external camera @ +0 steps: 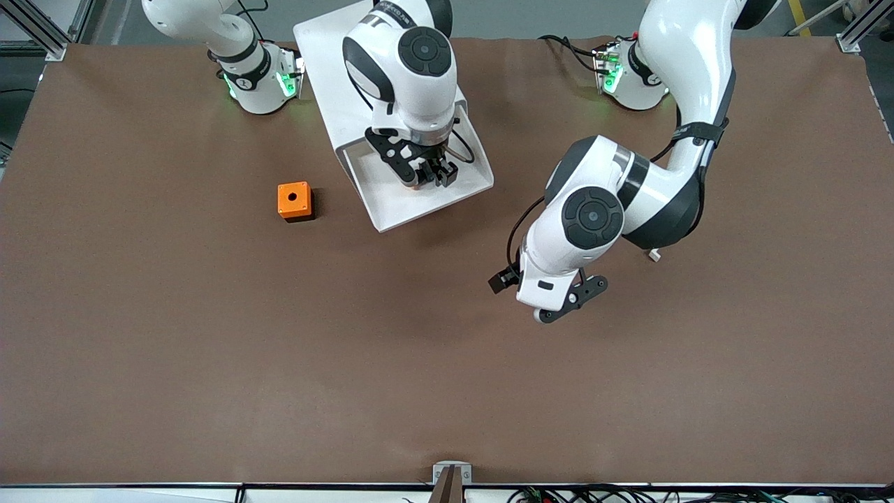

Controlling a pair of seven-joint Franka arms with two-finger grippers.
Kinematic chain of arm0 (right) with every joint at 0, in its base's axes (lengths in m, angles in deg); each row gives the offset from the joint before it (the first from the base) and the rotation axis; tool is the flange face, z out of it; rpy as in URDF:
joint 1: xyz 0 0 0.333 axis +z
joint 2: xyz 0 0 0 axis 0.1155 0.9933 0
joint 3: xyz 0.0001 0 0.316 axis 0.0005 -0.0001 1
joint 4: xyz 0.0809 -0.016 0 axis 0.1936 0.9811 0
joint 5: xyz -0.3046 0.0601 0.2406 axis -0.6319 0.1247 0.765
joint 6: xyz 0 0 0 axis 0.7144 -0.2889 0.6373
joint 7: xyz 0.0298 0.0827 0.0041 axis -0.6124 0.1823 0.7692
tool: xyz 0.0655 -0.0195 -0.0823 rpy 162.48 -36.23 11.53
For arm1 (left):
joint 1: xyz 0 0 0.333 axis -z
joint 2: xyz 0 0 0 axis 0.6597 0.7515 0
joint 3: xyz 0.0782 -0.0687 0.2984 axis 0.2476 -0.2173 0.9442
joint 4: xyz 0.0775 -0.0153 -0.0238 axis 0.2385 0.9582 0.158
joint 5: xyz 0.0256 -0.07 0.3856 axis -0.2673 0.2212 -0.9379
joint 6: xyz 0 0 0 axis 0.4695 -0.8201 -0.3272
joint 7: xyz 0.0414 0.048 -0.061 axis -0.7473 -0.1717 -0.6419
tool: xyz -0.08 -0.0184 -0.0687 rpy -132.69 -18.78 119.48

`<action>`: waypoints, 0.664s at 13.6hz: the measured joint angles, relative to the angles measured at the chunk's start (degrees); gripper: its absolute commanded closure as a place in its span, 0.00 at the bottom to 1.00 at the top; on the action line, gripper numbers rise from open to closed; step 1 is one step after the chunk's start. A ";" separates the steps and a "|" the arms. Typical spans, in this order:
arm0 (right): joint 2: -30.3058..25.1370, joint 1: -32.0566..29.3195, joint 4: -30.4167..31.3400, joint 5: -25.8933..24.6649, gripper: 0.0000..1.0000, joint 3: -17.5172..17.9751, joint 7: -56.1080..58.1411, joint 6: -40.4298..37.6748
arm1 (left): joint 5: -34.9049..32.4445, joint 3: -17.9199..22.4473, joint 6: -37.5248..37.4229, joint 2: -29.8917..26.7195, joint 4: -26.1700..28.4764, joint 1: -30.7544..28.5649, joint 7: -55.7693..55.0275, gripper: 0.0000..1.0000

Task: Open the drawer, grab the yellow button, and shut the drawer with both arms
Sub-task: 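Grasp the yellow mushroom button with the right gripper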

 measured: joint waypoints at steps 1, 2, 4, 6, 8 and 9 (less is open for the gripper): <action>0.00 0.20 0.01 0.01 0.69 0.00 -0.03 -0.26 | 0.00 0.00 0.00 0.00 0.00 0.01 0.00 0.00; 0.00 0.43 0.01 0.01 0.99 0.01 -0.06 -0.40 | 0.00 0.00 0.00 0.00 0.04 0.00 0.00 0.00; -0.01 0.76 -0.06 0.01 1.00 0.01 -0.19 -0.89 | -0.24 0.00 0.00 0.00 0.22 0.00 0.00 0.00; -0.04 0.82 -0.27 0.01 1.00 0.00 -0.19 -2.47 | -0.51 0.00 0.00 0.00 0.26 -0.01 0.00 0.00; -0.12 0.81 -1.02 0.01 1.00 -0.32 -0.11 -4.63 | -0.54 0.00 0.00 0.00 0.26 -0.01 0.00 0.00; -0.15 0.71 -1.98 0.00 1.00 -0.67 0.40 -5.97 | -0.54 0.00 0.00 0.00 0.26 0.02 0.00 0.00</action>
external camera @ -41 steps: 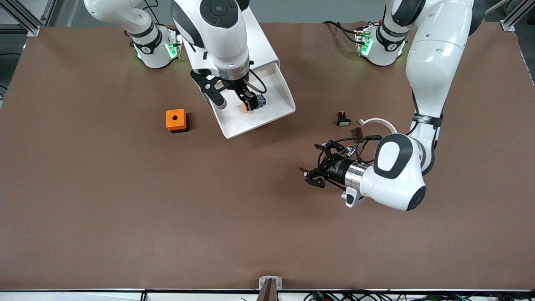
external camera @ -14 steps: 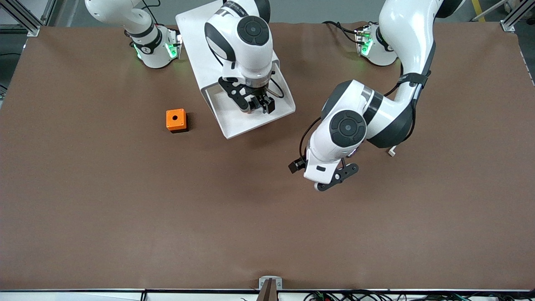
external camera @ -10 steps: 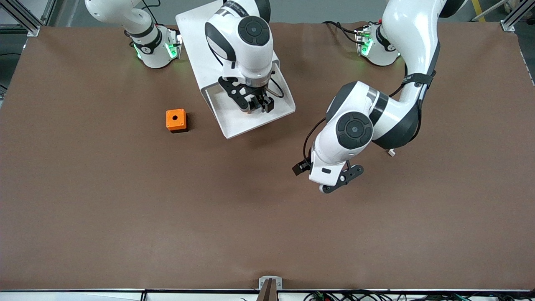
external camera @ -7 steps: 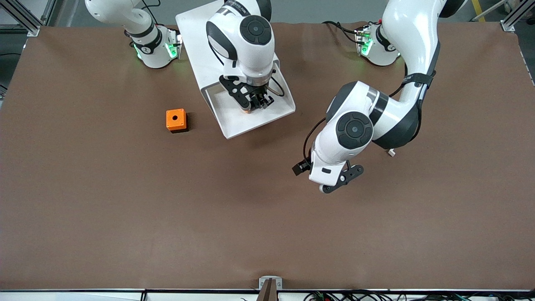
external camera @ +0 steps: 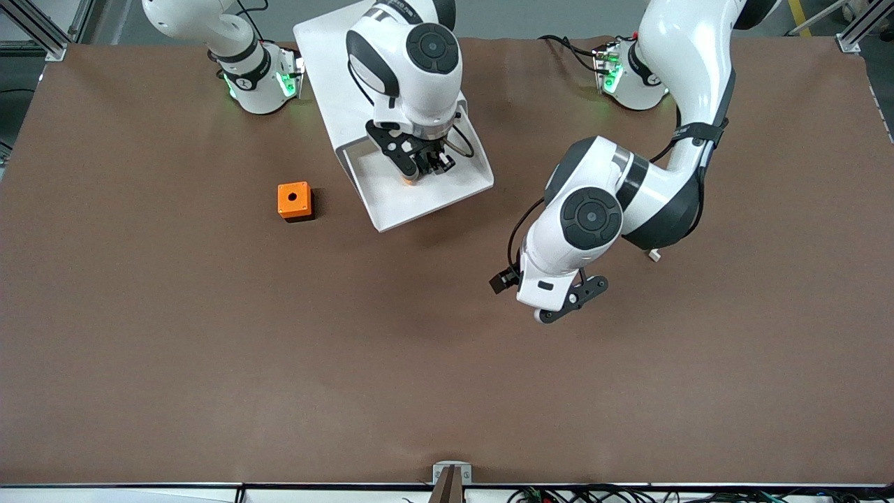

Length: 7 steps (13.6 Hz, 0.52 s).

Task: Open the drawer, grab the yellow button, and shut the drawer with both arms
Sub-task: 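Grasp the yellow mushroom button with the right gripper, then lift the button out with the right gripper while the left gripper reaches the drawer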

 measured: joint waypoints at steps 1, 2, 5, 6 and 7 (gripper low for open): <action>-0.07 -0.39 -1.30 0.00 1.00 -0.31 0.97 -1.48 | 0.00 -0.01 0.00 0.00 0.00 0.01 0.00 0.00; -0.19 -1.19 -2.96 -0.01 1.00 -0.56 2.34 -3.21 | 0.00 -0.04 0.00 0.00 0.00 0.01 0.00 0.00; -0.82 -6.18 -8.69 -0.01 1.00 -1.03 9.56 -9.27 | 0.00 -0.31 0.00 0.00 0.01 0.06 0.00 0.00; -1.32 -8.39 -10.34 0.00 1.00 -1.14 13.04 -11.12 | 0.00 -0.42 0.00 0.00 0.01 0.20 0.00 0.00; -1.98 -10.77 -11.57 0.00 1.00 -1.24 17.01 -12.50 | 0.01 -0.53 0.00 0.00 0.02 0.42 0.00 0.00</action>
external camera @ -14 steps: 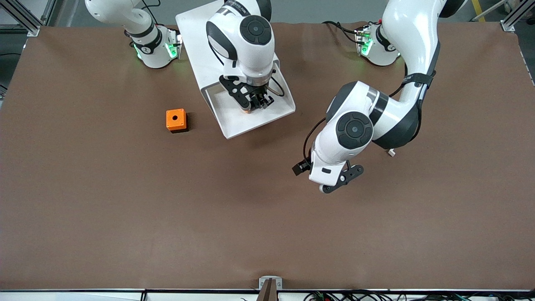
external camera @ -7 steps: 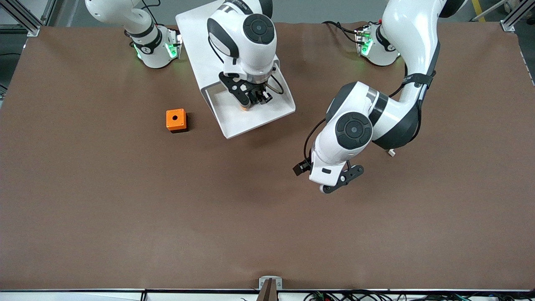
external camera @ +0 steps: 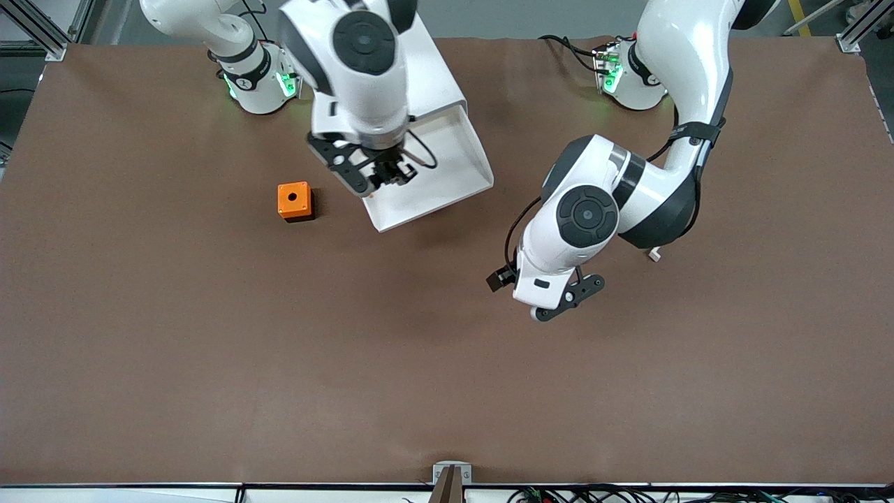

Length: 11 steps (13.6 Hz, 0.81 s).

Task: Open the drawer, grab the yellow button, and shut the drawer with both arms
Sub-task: 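Lift the button out with the right gripper while the left gripper reaches the drawer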

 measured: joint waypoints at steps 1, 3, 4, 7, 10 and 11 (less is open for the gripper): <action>-0.88 -2.61 -0.82 -0.01 1.00 -0.08 4.63 -1.09 | 0.00 -0.19 0.00 0.00 0.01 0.25 0.00 0.00; -3.00 -8.73 -1.37 0.07 1.00 -0.20 15.90 -3.39 | 0.01 -1.63 0.00 0.00 0.13 0.48 0.00 0.00; -3.96 -12.05 -1.38 0.21 1.00 -0.27 21.71 -4.68 | 0.01 -2.68 0.00 0.00 0.20 0.58 0.00 0.00; -5.18 -22.40 -0.98 0.47 1.00 -0.42 38.06 -7.30 | 0.01 -5.08 0.00 0.00 0.58 1.08 0.00 0.00; -5.04 -31.55 0.87 0.36 1.00 -0.51 52.94 -7.20 | 0.01 -5.67 0.00 0.11 1.17 2.08 0.00 0.00; -4.97 -34.48 2.14 0.24 1.00 -0.55 57.81 -6.31 | 0.01 -5.71 0.00 0.31 1.34 2.66 0.00 0.00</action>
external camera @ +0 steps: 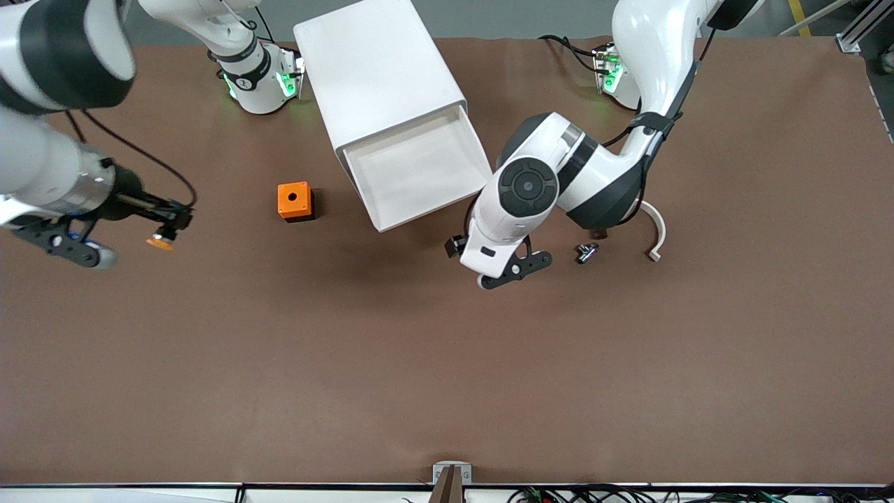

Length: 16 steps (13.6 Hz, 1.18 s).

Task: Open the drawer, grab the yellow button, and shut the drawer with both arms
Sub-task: 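Lift the button out with the right gripper while the left gripper reaches the drawer, then lower the button onto the table with the right gripper while the left gripper pushes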

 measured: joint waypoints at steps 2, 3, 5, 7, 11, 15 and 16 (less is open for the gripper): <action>0.22 -5.83 3.98 -0.19 1.00 -0.04 9.77 4.33 | 0.00 -0.02 0.01 0.57 0.17 1.25 0.00 0.00; 0.42 -8.31 6.12 -0.25 1.00 -0.05 13.80 7.01 | 0.00 -0.02 0.02 0.81 0.20 1.76 0.00 0.00; 0.84 -12.18 9.80 -0.67 1.00 -0.04 20.14 11.94 | 0.00 -0.03 0.04 1.35 0.24 2.69 0.00 0.00; 1.08 -14.80 12.42 -0.93 1.00 -0.03 25.17 16.03 | 0.00 -0.05 0.16 1.74 0.24 3.51 0.00 0.00; 1.55 -18.48 18.30 -1.11 1.00 0.05 32.05 26.52 | 0.00 -0.07 0.26 1.78 0.23 4.80 0.00 0.00; 5.63 -22.67 22.30 -1.16 1.00 0.05 37.93 36.53 | 0.00 -0.09 0.28 1.78 0.26 6.25 0.00 0.00; 6.96 -23.31 22.44 -1.35 1.00 0.07 38.19 38.38 | 0.00 -0.10 0.28 1.78 0.27 6.60 0.00 0.00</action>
